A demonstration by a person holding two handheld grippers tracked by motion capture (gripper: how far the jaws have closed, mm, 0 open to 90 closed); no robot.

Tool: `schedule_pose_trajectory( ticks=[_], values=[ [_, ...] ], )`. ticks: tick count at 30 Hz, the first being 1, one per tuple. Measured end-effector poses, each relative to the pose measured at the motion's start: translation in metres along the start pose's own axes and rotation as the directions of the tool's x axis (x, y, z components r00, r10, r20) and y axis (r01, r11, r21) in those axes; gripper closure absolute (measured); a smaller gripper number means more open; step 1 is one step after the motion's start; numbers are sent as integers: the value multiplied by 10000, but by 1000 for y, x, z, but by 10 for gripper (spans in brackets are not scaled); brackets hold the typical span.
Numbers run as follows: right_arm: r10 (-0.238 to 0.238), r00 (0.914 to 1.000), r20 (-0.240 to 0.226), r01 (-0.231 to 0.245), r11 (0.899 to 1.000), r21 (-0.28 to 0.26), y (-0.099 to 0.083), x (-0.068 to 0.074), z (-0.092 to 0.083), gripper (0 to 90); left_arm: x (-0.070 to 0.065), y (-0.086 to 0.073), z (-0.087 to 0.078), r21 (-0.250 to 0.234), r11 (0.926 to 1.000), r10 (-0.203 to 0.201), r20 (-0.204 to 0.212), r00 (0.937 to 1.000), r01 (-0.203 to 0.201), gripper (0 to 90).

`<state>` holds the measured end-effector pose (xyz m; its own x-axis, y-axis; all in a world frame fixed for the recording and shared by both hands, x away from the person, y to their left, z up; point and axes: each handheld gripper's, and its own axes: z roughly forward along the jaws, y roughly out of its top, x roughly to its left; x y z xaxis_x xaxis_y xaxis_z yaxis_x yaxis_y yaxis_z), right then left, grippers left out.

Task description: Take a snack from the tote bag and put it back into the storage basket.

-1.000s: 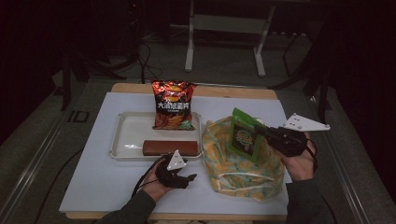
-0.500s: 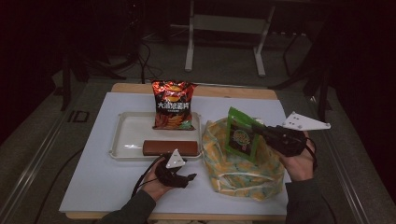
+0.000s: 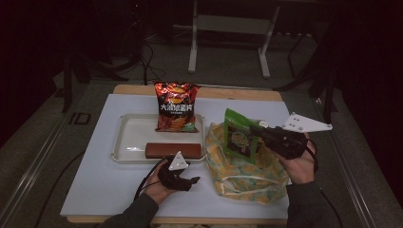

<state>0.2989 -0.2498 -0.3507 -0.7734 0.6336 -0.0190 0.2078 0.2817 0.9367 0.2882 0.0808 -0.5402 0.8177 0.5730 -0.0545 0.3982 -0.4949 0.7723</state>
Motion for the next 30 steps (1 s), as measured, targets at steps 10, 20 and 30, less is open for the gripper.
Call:
schedule_pose_trajectory(
  ticks=[10, 20, 30],
  values=[
    [-270, 9994, -210, 267, 9995, -144, 11, 9, 3, 885, 0, 0, 0, -2, 10000, 9, -5, 10000, -9, 331],
    [-382, 9978, -539, 377, 9992, -99, 18, 17, 22, 885, 0, 0, 0, -6, 10000, -18, 8, 10000, 18, 331],
    [-527, 9951, -832, 531, 9986, 35, 26, 23, 47, 885, 0, 0, 0, -30, 10000, -3, 19, 10000, 3, 331]
  ],
)
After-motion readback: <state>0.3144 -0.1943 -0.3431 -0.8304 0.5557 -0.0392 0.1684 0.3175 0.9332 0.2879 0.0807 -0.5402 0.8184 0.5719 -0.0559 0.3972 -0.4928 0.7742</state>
